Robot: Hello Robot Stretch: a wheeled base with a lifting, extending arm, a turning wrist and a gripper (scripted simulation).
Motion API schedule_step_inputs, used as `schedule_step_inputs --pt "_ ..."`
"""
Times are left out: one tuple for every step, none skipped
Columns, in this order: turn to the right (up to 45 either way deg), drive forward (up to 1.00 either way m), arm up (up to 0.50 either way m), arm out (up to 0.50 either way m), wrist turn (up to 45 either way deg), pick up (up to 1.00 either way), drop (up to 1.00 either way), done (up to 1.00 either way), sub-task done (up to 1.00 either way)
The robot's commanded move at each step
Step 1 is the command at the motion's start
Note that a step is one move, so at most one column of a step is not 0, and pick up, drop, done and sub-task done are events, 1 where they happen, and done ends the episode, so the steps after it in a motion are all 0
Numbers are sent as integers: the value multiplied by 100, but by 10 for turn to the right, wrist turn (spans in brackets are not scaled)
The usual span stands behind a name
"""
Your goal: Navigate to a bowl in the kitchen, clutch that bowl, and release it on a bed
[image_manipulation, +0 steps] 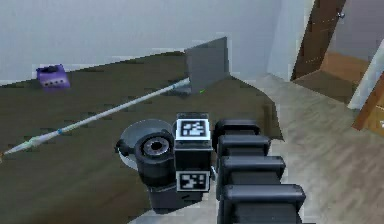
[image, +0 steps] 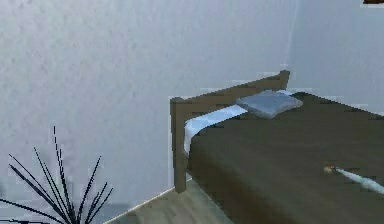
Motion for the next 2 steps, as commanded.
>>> schedule_step_inputs --pt "180 0 0 0 0 0 0 0 0" --pt "-90 0 0 0 0 0 0 0 0"
